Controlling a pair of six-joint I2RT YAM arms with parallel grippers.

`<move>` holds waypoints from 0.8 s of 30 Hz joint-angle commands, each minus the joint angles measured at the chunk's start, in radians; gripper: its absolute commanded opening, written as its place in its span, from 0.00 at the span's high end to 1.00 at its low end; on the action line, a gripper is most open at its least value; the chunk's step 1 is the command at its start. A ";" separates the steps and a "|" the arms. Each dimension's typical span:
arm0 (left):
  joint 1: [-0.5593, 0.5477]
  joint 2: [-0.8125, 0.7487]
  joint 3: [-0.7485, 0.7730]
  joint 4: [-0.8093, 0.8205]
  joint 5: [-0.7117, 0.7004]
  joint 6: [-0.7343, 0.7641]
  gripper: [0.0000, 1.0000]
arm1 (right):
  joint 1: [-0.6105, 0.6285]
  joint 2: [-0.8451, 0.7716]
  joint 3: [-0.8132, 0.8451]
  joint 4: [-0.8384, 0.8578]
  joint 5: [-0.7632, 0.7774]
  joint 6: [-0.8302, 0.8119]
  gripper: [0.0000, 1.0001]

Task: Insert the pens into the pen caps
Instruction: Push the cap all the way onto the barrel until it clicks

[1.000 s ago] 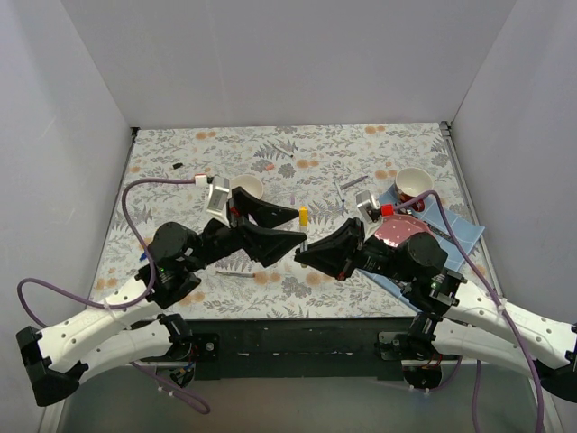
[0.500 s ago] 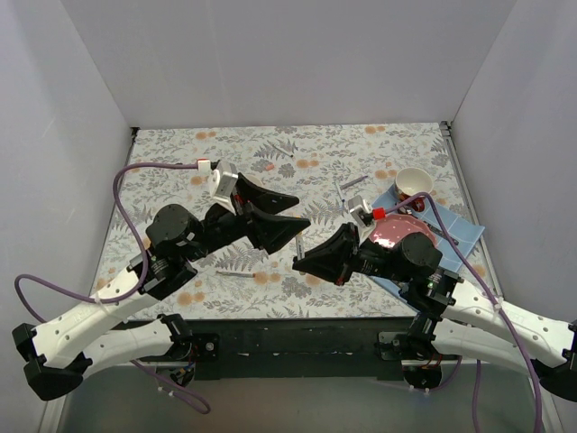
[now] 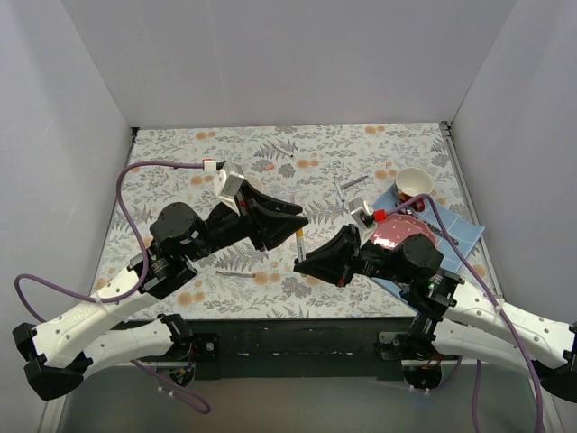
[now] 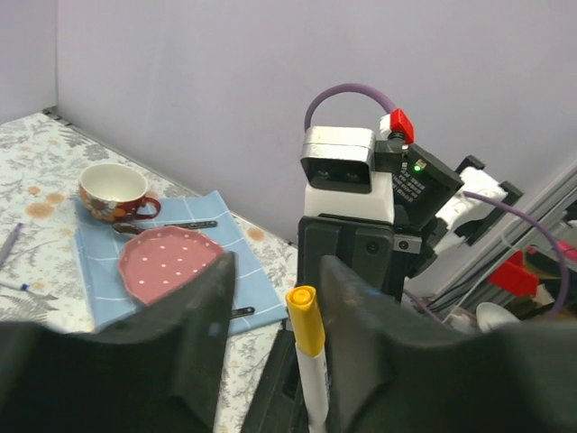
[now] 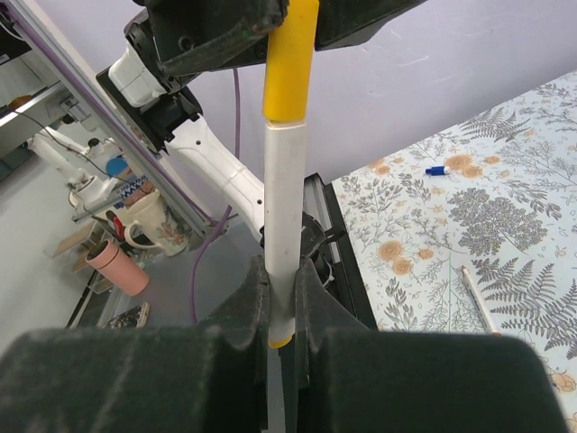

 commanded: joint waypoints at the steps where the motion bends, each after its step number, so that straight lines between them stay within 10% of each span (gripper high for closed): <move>1: -0.002 0.002 0.013 0.025 0.064 -0.024 0.72 | -0.002 -0.028 0.002 0.043 -0.008 -0.015 0.99; 5: -0.002 0.003 -0.050 0.066 0.144 -0.117 1.00 | -0.002 -0.035 0.034 0.024 0.010 -0.047 0.99; 24: -0.007 0.032 -0.400 0.387 0.313 -0.407 1.00 | -0.003 0.027 0.376 -0.103 0.186 -0.211 0.99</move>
